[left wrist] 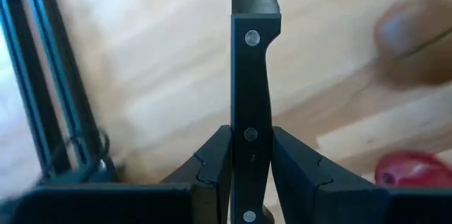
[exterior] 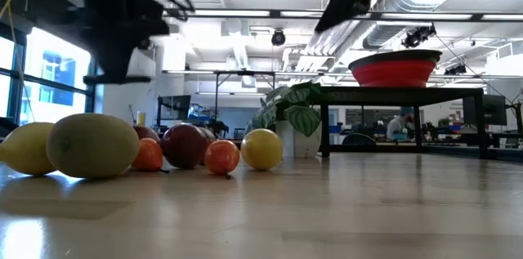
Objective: Pick & Place Fruit
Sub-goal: Put the black knife on the shelf
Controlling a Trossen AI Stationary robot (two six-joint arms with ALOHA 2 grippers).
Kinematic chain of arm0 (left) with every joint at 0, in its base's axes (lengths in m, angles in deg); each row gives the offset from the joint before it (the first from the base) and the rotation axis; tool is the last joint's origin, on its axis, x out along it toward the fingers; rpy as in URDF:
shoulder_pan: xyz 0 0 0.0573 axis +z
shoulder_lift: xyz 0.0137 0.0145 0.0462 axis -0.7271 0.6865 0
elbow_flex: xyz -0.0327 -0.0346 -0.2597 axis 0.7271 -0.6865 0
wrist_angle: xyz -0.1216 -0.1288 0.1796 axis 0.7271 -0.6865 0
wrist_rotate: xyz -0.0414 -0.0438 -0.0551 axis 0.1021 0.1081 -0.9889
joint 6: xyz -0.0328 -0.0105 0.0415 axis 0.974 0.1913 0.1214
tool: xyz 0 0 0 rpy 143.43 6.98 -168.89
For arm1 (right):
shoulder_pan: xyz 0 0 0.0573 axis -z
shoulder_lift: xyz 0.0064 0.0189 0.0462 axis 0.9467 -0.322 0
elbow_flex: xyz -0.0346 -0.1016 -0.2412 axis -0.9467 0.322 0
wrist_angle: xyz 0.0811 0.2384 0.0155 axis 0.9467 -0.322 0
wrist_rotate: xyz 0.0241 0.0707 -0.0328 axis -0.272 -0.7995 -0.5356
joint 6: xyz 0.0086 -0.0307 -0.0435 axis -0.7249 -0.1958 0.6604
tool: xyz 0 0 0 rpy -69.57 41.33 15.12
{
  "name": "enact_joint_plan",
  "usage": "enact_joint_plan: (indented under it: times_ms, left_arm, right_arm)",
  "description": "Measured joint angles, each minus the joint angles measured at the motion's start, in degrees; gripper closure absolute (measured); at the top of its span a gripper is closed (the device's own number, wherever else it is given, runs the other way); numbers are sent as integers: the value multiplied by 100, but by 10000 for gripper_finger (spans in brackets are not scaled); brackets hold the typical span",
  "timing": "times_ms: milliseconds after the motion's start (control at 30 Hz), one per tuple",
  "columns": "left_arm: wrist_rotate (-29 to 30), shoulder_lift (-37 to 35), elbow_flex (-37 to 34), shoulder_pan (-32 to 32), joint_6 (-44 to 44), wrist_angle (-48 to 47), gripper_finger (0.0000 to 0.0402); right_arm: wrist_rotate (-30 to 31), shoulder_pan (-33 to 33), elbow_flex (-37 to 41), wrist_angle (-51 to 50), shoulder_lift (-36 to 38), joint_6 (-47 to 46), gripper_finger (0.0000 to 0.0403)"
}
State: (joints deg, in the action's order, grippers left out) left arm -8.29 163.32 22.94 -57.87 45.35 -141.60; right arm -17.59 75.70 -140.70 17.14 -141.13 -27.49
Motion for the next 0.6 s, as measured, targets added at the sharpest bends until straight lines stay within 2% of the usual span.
enact_joint_plan:
  times_ms: [167, 300, 467, 600]
  left_arm:
    - [239, -441, 1, 548, -1313, 898, 325]
    - [240, -739, 1, 971, -2619, 1943, 325]
    - [-46, -1032, 1, 1420, -4175, 3363, 325]
    - [-538, -1186, 1, 1696, -5396, 4449, 325]
  right_arm:
    - [-109, 0, -2, 3, 744, -96, 398]
    - [-608, 3, -2, 33, 1159, -95, 398]
    - [-1387, 2, -7, 70, 1369, -65, 398]
    - [-1736, 0, -7, 190, 1362, 116, 398]
